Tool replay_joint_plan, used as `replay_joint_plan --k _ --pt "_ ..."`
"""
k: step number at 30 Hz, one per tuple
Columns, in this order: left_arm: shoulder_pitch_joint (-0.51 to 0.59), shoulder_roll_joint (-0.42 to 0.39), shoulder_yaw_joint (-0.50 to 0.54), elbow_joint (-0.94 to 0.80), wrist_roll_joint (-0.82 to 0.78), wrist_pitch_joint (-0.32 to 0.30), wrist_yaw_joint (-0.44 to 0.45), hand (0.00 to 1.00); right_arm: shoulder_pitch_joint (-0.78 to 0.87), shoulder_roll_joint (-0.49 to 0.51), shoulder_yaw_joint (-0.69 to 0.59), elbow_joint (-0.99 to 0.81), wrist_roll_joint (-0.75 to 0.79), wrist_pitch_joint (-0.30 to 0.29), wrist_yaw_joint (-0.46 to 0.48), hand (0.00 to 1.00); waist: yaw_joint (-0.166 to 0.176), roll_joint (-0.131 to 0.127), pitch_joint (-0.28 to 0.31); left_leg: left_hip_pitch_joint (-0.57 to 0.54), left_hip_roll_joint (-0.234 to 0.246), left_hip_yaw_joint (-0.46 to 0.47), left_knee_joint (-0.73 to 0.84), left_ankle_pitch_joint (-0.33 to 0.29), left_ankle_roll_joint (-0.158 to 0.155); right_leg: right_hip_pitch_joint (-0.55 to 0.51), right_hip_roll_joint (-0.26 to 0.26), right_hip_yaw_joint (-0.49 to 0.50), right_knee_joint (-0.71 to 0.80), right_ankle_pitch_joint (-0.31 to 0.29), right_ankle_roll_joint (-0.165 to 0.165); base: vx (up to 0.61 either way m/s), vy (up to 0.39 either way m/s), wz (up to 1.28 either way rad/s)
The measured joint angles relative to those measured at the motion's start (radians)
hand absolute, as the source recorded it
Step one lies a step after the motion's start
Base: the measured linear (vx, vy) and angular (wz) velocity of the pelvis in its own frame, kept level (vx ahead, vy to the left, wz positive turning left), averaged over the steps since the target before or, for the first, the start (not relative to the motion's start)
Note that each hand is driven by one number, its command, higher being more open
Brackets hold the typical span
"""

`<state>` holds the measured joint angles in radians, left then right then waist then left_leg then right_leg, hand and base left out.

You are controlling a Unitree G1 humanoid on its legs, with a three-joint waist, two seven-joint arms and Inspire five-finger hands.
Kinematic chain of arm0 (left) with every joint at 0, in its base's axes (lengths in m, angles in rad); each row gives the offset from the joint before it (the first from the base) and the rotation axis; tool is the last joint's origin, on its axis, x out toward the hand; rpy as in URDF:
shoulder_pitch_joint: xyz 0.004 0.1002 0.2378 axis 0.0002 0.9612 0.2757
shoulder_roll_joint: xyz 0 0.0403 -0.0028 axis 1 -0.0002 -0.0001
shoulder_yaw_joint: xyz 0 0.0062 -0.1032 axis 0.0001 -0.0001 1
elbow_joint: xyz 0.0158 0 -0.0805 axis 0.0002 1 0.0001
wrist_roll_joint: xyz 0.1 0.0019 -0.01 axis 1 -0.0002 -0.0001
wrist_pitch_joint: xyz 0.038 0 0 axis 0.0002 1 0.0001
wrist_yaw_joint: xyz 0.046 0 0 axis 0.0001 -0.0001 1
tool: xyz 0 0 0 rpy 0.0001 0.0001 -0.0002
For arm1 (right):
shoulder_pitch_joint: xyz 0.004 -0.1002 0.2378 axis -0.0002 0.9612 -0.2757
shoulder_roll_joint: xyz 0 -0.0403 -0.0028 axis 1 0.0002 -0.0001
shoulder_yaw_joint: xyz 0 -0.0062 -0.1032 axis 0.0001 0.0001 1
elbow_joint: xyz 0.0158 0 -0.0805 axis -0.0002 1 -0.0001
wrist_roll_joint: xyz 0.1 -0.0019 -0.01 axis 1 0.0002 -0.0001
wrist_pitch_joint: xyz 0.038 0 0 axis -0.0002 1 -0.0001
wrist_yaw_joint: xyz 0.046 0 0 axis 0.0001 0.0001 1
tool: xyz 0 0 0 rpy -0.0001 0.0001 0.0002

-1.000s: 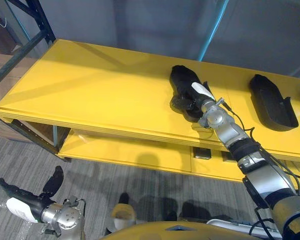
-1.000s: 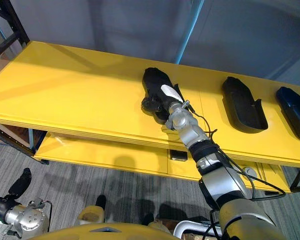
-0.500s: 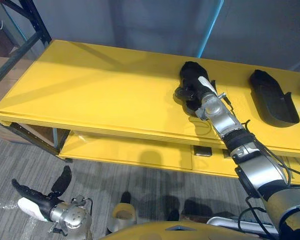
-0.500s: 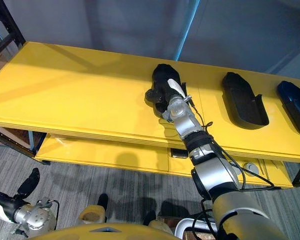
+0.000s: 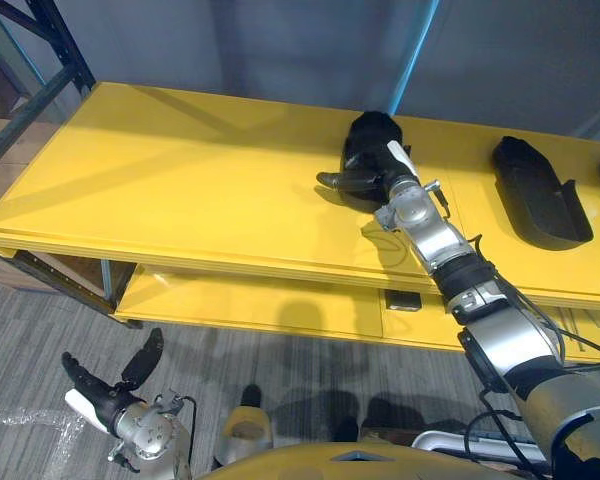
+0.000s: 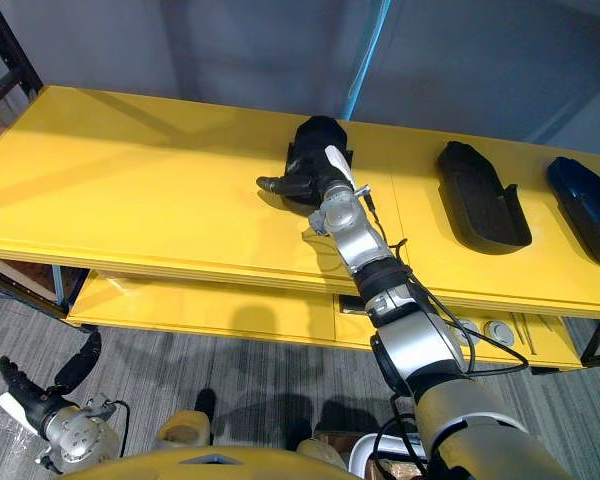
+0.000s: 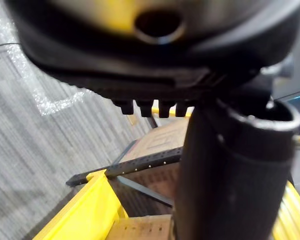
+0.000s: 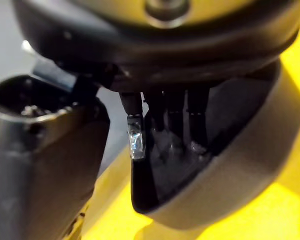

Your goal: Walk over and take three plastic housings, then place them on the shelf

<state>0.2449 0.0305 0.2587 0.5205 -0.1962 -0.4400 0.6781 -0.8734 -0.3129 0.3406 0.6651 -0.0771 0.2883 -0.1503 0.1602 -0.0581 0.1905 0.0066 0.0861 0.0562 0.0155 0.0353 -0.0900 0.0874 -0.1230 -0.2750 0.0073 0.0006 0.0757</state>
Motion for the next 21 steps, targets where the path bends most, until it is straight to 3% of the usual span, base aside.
replay_joint_plan --k 4,8,14,21 --pt "0.002 0.000 -0.015 0.000 -0.002 -0.003 -0.031 1.00 -0.020 -0.008 -0.048 -0.007 -0.077 0.000 -0.013 1.00 -0.005 0.000 0.000 0.000 0.001 0.005 0.001 0.000 0.000 0.001 0.001 0.005 -0.007 0.002 0.002 0.01 -0.003 -0.04" --pt "0.007 0.000 -0.016 0.001 -0.032 -0.006 -0.049 1.00 -0.030 -0.085 -0.057 -0.080 -0.127 -0.009 -0.008 1.00 -0.019 0.000 0.000 0.001 0.001 0.008 0.001 -0.003 0.000 0.000 0.002 0.008 -0.010 0.003 0.003 0.00 0.001 -0.01" --pt "0.029 0.000 -0.017 0.002 -0.039 -0.006 -0.058 1.00 -0.047 -0.185 -0.057 -0.167 -0.153 -0.004 0.126 1.00 -0.041 0.003 -0.001 0.006 0.005 0.035 0.018 -0.021 0.002 -0.001 0.004 0.034 -0.011 0.003 0.004 0.00 0.004 -0.13" --pt "0.018 0.001 -0.019 0.029 -0.039 -0.011 -0.060 1.00 -0.042 -0.195 -0.010 -0.172 -0.194 -0.035 0.281 1.00 -0.065 0.008 -0.004 0.007 0.013 0.052 0.017 -0.021 0.000 -0.014 0.011 0.055 -0.009 0.005 0.002 -0.01 -0.003 -0.08"
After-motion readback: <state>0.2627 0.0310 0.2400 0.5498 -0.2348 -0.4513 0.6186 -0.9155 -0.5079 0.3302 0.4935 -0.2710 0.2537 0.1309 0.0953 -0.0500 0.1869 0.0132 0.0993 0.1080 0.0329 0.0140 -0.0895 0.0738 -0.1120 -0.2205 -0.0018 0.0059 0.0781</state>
